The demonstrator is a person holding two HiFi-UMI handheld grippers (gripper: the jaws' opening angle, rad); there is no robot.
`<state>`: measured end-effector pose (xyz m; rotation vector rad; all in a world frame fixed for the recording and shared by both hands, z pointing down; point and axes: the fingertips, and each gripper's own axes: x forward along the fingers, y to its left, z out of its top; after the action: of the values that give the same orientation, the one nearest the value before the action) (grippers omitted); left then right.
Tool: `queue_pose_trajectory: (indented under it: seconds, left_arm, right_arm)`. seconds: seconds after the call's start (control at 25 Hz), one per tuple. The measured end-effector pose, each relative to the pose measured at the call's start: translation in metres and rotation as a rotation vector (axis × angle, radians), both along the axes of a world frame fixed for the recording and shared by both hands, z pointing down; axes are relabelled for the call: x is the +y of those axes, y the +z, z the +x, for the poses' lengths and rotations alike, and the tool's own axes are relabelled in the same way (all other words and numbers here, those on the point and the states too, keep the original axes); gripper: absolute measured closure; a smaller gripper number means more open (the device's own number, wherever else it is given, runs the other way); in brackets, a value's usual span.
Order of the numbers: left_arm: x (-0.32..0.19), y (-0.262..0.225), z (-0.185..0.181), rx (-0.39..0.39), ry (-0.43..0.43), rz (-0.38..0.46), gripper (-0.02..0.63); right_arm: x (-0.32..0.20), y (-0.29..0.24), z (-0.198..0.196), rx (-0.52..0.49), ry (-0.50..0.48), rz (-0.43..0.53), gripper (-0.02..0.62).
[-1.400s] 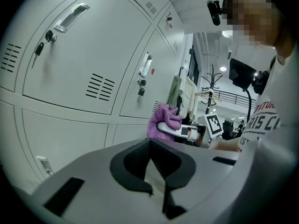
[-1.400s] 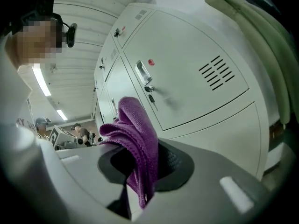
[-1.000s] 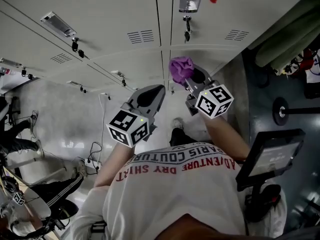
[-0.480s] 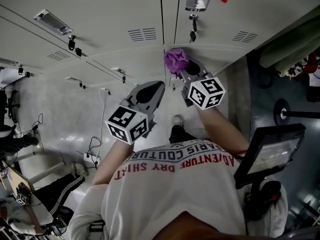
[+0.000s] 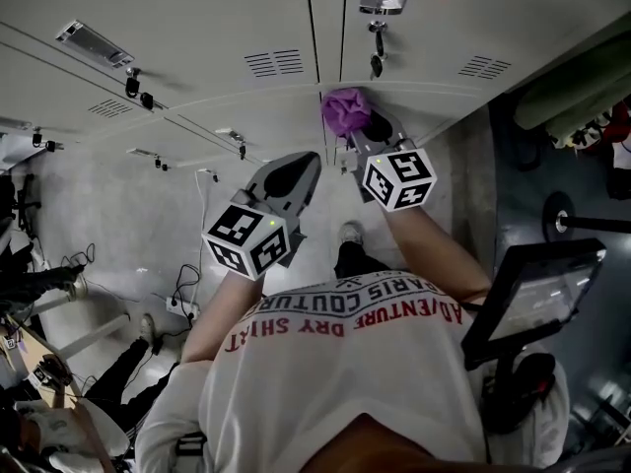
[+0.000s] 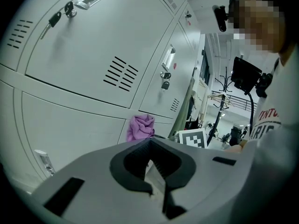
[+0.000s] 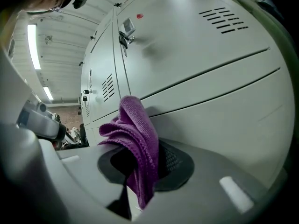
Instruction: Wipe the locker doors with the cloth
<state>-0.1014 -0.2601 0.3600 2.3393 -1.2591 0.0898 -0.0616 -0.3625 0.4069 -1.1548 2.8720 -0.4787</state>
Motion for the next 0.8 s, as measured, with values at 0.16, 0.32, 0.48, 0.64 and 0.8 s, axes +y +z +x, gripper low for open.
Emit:
queue_pose_trajectory:
  seconds: [0.16, 0.32, 0.48, 0.64, 0.8]
  left_arm:
    - [-0.001, 0.001, 0.003, -0.002, -0.001, 0.002, 0.604]
    - [-0.003, 0.004, 0.009, 0.003, 0.01, -0.001, 0.604]
    - [-0.005, 0.008, 0.02, 0.009, 0.035, -0.006, 0.604]
    - [-0.007, 0.011, 0.032, 0.011, 0.058, -0.013, 0.603]
    - [-0.008, 0.014, 0.041, 0.01, 0.076, -0.02, 0.604]
  right_arm:
    - [-0.003, 0.001, 0.011, -0.001, 0.02, -0.001, 0.523]
    - [-0.008, 0.003, 0.032, 0.015, 0.058, 0.002, 0.523]
    - [-0.013, 0.002, 0.058, 0.039, 0.103, 0.022, 0.523]
    - [-0.019, 0.003, 0.089, 0.054, 0.152, 0.035, 0.523]
    - [-0.025, 0.006, 0.123, 0.065, 0.21, 0.04, 0.523]
